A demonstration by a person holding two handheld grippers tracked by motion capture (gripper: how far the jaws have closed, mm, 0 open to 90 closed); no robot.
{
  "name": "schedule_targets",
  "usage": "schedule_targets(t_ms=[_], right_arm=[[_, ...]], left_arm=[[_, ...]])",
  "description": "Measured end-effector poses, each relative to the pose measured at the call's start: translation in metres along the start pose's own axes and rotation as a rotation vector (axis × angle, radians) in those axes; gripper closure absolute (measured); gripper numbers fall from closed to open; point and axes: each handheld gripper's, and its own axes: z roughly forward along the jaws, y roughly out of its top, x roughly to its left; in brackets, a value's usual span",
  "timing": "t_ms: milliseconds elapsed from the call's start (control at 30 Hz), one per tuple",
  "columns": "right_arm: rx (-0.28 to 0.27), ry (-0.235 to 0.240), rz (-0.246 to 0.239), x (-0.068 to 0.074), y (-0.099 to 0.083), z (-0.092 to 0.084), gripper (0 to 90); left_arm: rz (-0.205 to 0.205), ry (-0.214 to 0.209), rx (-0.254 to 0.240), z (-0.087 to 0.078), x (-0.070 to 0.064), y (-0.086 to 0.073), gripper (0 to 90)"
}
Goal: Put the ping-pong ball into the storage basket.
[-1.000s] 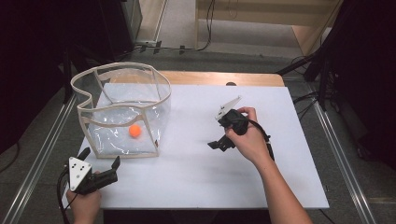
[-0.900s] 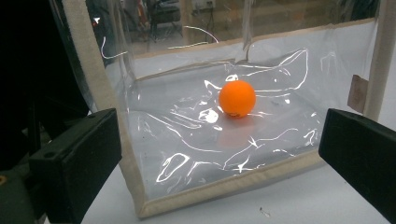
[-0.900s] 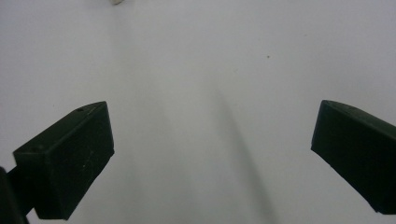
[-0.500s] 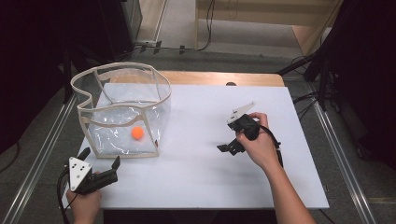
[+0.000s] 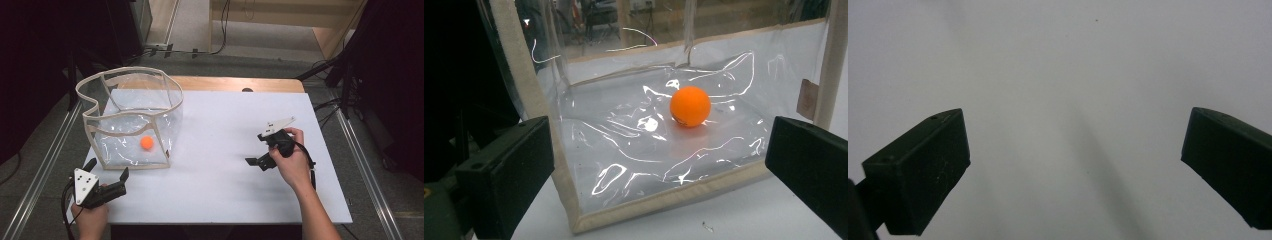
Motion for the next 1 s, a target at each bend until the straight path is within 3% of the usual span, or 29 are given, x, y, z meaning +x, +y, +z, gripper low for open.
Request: schedule_targets(t_ms=[667, 1000], right_arm=[[-0.111, -0.026, 0.089, -0.007, -0.056, -0.02, 0.0], [-0.18, -0.062, 0.14, -0.009, -0.087, -0.029, 0.0]], left_arm=[[0.008, 0.002, 0.001, 0.0, -0.001, 0.0, 0.0], [0.01, 0.003, 0.001, 0.0, -0.001, 0.0, 0.0]])
